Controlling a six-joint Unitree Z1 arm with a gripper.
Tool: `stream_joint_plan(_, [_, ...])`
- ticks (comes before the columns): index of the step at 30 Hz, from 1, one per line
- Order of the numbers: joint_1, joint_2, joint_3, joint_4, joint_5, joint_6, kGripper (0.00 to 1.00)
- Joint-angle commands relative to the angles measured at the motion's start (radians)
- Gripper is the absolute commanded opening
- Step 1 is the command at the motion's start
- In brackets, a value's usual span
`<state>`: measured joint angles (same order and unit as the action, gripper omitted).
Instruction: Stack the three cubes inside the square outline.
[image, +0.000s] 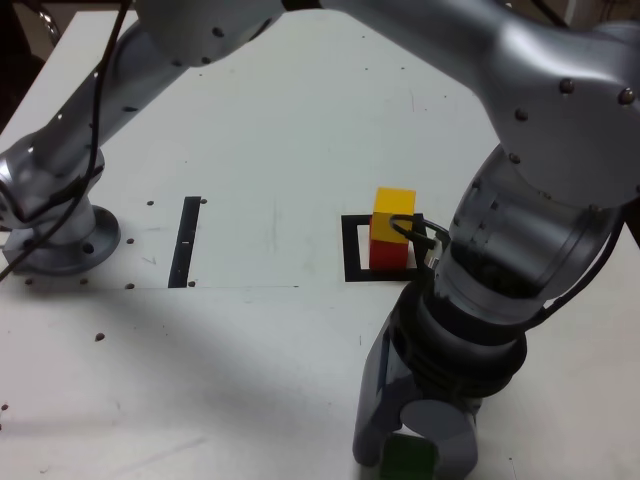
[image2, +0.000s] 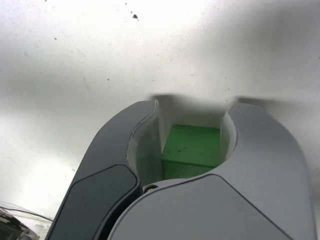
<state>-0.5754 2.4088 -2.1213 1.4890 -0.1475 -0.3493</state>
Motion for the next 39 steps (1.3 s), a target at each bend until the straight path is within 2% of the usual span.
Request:
stream_joint_plan(1, [0.002,-0.018,-0.005,0.013,0.007,0.006,0.20])
stream_joint_plan(9, [0.014,-0.079,-0.016,0.084,0.051,0.021,0.20])
stream_joint_plan(17, [0.079,-0.150,-0.002,0.136,0.080,0.066,0.20])
stream_joint_plan(28, [0.220,-0.257,0.078,0.148,0.111,0.161,0.20])
stream_joint_plan(39, [0.364,-0.312,0.142,0.148,0.120,0.281,0.20])
